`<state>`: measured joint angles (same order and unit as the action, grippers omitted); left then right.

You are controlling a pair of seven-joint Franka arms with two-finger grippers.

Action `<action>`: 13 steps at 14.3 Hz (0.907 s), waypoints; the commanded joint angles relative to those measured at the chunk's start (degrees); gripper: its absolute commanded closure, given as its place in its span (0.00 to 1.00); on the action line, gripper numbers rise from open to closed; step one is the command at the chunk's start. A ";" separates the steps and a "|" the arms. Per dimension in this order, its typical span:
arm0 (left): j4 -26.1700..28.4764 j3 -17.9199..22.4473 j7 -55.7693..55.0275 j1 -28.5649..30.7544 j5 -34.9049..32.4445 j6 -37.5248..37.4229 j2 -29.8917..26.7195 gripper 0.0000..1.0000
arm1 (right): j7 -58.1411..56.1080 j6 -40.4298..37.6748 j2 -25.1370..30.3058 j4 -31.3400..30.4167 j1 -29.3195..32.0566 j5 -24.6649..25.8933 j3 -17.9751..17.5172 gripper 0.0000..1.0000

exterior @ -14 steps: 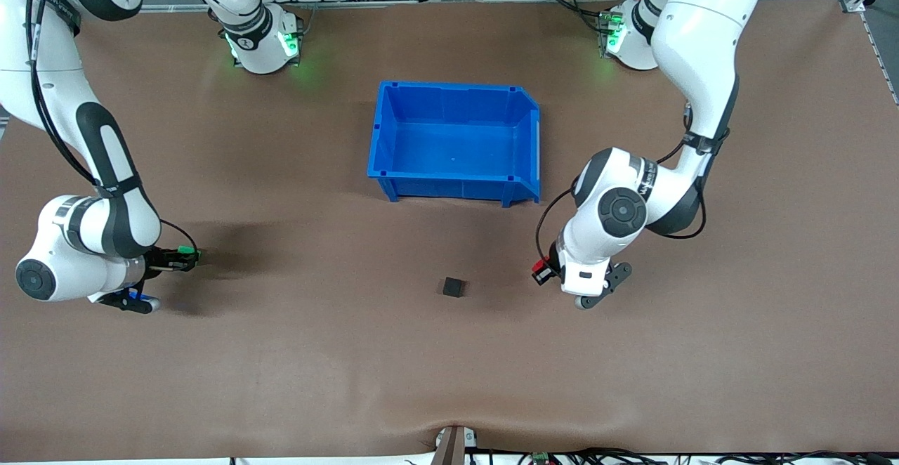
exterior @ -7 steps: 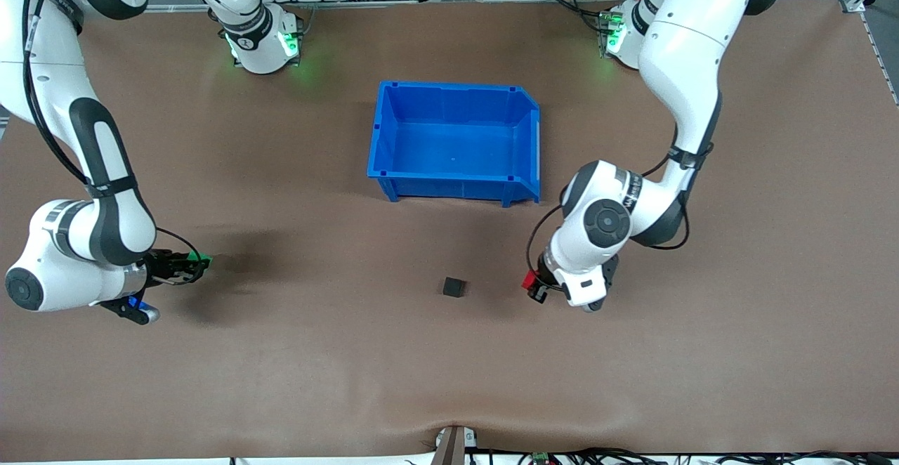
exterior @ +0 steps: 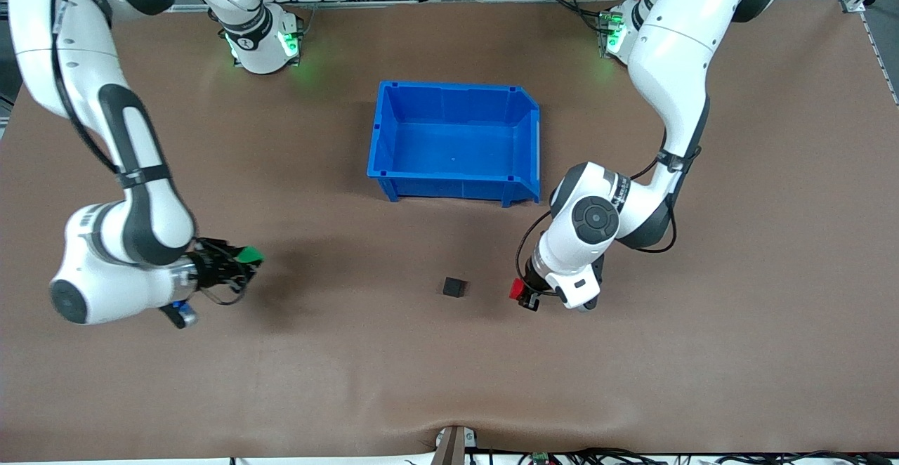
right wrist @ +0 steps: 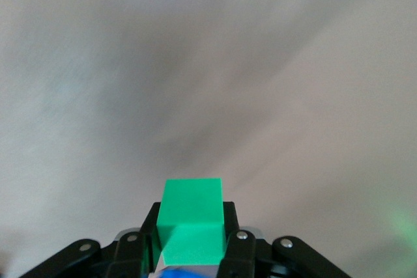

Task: Attach green and red cubes to black cube
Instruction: 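Carry the red and green cubes toward the black cube with both grippers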

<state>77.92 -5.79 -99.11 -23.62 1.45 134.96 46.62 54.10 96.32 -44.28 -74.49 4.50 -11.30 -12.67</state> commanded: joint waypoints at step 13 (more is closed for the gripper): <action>-9.72 -0.01 -4.25 -3.80 0.84 0.13 7.79 1.00 | 48.27 32.15 -7.13 1.90 -19.61 -8.82 0.36 1.00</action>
<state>70.20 -6.12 -102.49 -26.34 1.45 135.18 53.56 98.86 126.20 -49.85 -73.35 -13.78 -19.08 -12.86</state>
